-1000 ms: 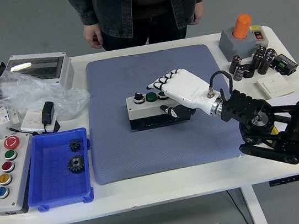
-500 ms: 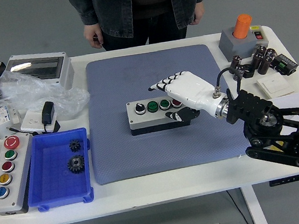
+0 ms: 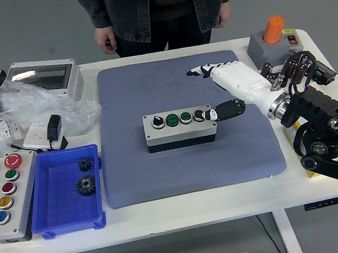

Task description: Pick up the button,place it on the desk,press the button,press the button

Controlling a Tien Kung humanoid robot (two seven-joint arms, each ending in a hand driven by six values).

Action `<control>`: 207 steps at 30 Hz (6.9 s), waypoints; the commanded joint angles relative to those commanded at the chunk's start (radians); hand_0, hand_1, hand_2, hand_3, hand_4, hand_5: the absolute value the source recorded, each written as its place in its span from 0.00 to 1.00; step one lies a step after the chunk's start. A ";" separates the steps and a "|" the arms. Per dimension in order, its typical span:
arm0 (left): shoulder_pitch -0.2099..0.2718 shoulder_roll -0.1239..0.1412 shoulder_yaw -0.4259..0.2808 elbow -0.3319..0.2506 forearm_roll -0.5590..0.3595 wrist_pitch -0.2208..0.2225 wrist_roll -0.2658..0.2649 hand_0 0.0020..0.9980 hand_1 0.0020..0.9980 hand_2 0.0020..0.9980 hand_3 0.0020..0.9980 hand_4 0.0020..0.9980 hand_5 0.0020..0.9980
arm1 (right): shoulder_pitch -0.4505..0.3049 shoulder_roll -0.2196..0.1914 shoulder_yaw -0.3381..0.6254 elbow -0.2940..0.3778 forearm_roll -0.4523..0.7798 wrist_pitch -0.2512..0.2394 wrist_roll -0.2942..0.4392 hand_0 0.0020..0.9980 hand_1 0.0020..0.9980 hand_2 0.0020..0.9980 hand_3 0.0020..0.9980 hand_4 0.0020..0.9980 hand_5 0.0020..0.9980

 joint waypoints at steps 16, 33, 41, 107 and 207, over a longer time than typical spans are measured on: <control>0.002 0.005 0.003 0.000 0.001 0.001 -0.001 0.67 0.69 0.62 0.64 0.61 0.41 | -0.008 0.013 -0.063 -0.012 -0.065 0.087 -0.073 0.64 0.65 0.68 0.76 0.78 0.45; 0.003 0.006 0.009 0.001 -0.006 0.001 -0.003 0.67 0.69 0.62 0.64 0.61 0.41 | 0.000 0.001 -0.072 -0.033 -0.107 0.114 -0.094 0.65 0.68 0.70 0.75 0.71 0.41; 0.002 0.007 0.011 0.001 -0.008 0.002 -0.004 0.67 0.69 0.62 0.64 0.61 0.41 | 0.005 0.007 -0.089 -0.019 -0.099 0.109 -0.099 0.65 0.67 0.67 0.74 0.68 0.39; 0.000 0.002 0.005 0.000 -0.006 0.010 -0.018 0.67 0.70 0.62 0.64 0.61 0.42 | 0.010 -0.021 -0.027 0.025 -0.069 0.113 -0.099 0.50 0.41 0.25 0.73 0.40 0.19; 0.036 0.005 -0.007 0.009 -0.026 0.006 -0.015 0.67 0.69 0.62 0.65 0.63 0.40 | -0.445 0.016 0.869 -0.009 0.102 0.000 0.041 0.82 0.80 0.89 1.00 1.00 0.62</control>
